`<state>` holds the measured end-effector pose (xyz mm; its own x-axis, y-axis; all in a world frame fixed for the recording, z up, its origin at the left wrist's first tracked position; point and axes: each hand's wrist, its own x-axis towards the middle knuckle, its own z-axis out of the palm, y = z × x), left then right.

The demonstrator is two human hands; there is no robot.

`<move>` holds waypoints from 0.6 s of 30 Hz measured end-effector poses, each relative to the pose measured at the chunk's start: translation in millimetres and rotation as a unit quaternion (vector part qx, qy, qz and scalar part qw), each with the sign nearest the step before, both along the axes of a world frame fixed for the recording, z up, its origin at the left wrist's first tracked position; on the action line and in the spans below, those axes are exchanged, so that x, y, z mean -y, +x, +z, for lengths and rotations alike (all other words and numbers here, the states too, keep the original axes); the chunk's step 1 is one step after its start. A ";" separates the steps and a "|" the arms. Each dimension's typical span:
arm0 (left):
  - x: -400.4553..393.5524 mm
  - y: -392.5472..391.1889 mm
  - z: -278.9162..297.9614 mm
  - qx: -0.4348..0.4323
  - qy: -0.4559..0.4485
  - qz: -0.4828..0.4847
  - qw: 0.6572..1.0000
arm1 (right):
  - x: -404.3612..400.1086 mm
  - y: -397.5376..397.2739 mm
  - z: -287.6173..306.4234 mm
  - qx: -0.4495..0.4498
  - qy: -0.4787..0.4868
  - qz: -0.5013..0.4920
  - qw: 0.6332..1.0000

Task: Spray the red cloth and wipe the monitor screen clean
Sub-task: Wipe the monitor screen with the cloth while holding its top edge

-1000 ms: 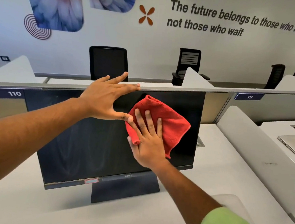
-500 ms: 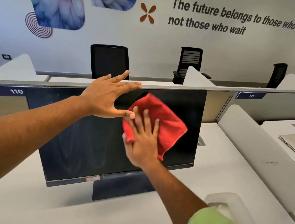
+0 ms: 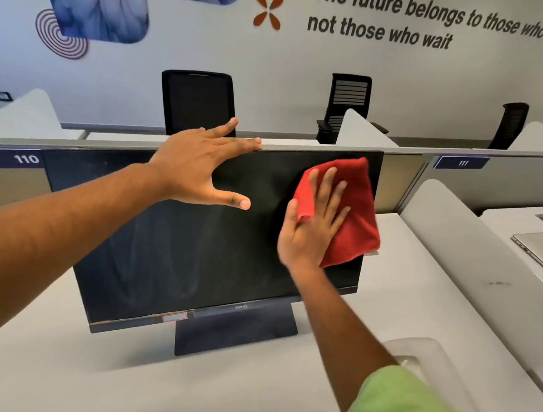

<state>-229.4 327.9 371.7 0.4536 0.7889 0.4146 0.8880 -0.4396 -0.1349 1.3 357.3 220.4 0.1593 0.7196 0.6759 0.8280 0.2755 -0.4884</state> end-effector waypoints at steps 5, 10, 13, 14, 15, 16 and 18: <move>-1.6 -0.6 1.1 -0.005 -0.017 0.007 1.000 | 74.4 -30.1 -104.5 0.128 -0.012 0.121 0.984; -0.1 -0.7 1.8 -0.010 -0.023 0.016 1.000 | 65.8 -5.0 -97.6 0.104 -0.024 0.113 0.988; -0.7 0.4 3.1 -0.006 -0.030 0.024 0.999 | 23.8 9.9 -34.0 0.033 -0.026 0.045 0.998; -1.2 0.5 3.2 -0.007 -0.032 0.027 0.999 | 8.9 14.2 -11.5 0.027 -0.024 0.041 0.999; -1.7 0.8 3.2 -0.008 -0.032 0.029 0.999 | -4.9 18.4 9.2 0.026 -0.018 0.043 0.999; -2.0 0.6 3.0 -0.009 -0.031 0.029 0.999 | -16.7 21.9 26.9 0.028 -0.011 0.048 0.998; -3.0 0.7 2.8 -0.012 -0.028 0.026 0.999 | -31.9 25.9 47.9 0.037 0.002 0.055 0.998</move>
<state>-228.7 330.8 374.4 0.4196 0.8337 0.3590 0.9071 -0.3996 -0.1321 27.2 389.2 268.4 0.0290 0.7278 0.6852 0.8269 0.3676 -0.4255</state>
